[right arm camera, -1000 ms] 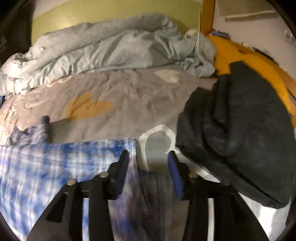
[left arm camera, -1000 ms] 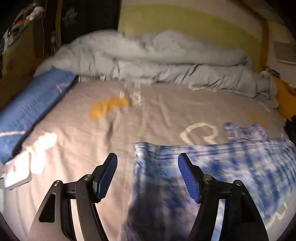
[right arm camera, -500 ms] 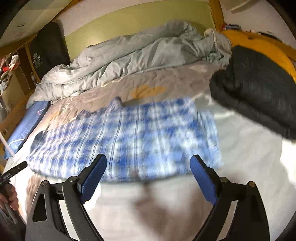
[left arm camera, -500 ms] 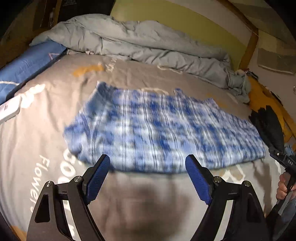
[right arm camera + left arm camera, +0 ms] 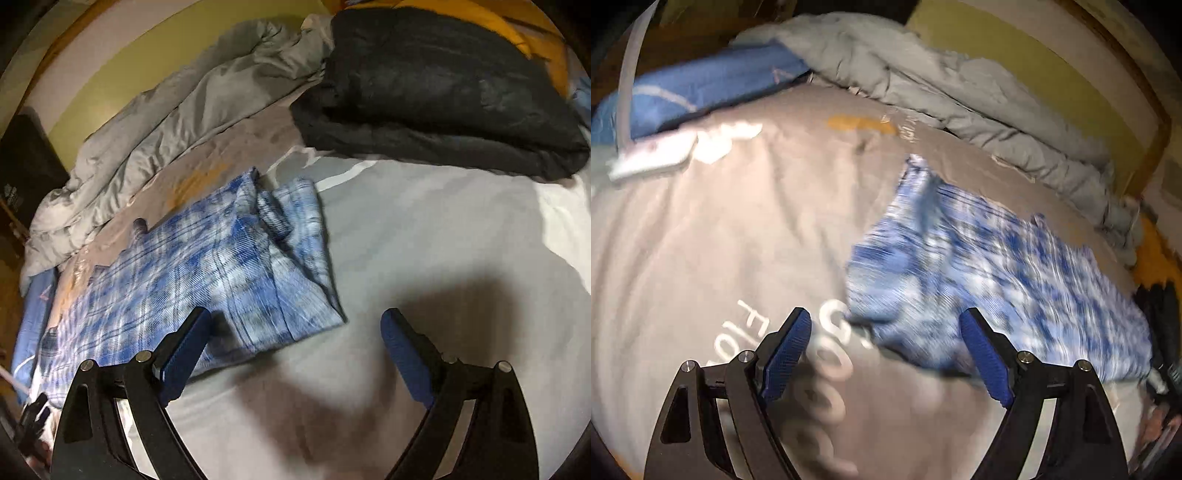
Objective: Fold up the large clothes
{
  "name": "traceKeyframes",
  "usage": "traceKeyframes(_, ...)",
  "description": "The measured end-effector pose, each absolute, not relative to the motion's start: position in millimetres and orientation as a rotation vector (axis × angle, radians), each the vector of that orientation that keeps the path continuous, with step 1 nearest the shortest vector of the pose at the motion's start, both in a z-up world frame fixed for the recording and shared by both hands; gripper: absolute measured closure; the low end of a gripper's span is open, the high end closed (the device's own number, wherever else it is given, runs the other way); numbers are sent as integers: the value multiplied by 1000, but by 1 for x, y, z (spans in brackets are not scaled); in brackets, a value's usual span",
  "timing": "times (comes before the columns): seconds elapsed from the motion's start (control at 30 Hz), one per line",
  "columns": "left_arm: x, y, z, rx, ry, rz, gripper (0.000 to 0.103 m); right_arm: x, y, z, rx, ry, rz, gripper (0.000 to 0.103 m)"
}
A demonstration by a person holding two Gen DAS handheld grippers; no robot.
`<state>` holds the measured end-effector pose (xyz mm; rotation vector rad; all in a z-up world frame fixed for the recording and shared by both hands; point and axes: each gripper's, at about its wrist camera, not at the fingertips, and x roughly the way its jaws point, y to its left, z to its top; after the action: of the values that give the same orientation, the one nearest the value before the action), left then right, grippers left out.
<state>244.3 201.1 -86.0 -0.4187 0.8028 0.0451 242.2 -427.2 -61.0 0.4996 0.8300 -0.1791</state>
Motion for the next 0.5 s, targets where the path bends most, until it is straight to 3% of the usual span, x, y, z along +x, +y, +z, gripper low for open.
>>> traceKeyframes(0.07, 253, 208, -94, -482, 803, -11, 21, 250, -426, -62, 494, 823, -164, 12)
traceKeyframes(0.1, 256, 208, -95, -500, 798, -71, 29, 253, -425, -63, 488, 820, -158, 20)
traceKeyframes(0.13, 260, 208, -97, -523, 803, -133, 57, 257, -422, -64, 481, 821, -149, 39)
traceKeyframes(0.17, 264, 207, -100, -547, 808, -160, 70, 262, -418, -65, 474, 824, -144, 49)
traceKeyframes(0.23, 264, 206, -99, -553, 797, -189, 83, 263, -414, -68, 470, 820, -141, 79)
traceKeyframes(0.33, 252, 203, -86, -535, 760, -166, 87, 260, -410, -65, 443, 808, -134, 90)
traceKeyframes(0.5, 208, 202, -46, -445, 712, -132, 87, 219, -405, -21, 417, 709, -70, 92)
